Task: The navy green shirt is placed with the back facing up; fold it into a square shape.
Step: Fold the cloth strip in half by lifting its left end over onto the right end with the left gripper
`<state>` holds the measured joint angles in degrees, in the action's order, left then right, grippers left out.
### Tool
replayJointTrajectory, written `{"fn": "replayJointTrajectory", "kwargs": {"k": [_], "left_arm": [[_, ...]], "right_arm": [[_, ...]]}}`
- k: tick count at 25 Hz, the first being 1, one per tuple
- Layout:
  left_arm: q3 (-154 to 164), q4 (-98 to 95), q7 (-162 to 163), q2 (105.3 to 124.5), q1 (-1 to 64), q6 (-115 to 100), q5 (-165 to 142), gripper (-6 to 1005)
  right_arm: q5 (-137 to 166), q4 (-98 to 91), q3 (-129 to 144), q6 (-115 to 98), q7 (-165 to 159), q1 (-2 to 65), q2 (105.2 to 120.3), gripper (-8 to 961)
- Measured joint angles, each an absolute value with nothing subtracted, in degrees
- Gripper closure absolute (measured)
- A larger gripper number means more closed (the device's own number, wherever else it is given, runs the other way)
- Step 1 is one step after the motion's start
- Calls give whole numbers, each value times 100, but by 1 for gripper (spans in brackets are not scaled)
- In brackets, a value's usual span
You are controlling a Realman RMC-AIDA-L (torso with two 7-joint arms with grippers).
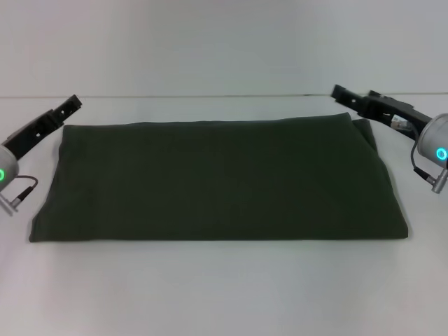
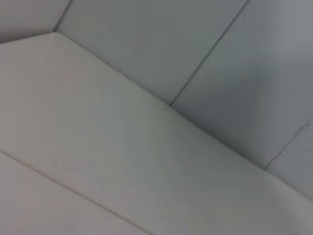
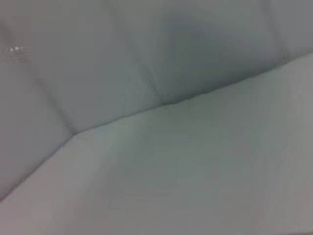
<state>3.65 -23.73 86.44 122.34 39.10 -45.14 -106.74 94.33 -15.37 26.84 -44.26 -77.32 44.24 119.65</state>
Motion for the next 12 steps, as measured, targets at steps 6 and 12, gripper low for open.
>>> {"fn": "replayJointTrajectory", "kwargs": {"k": [6,12], "left_arm": [[965,-3002,10089,12091,3362,-6116,-11173,48],[1027,-3687,11638,11992,3057,-7323,-12264,50]], "right_arm": [[9447,-2423,4527,-6049,-7559,3909,11950,8],[9449,-2866,5892,-7015,-6798,3565,11971,8]]}}
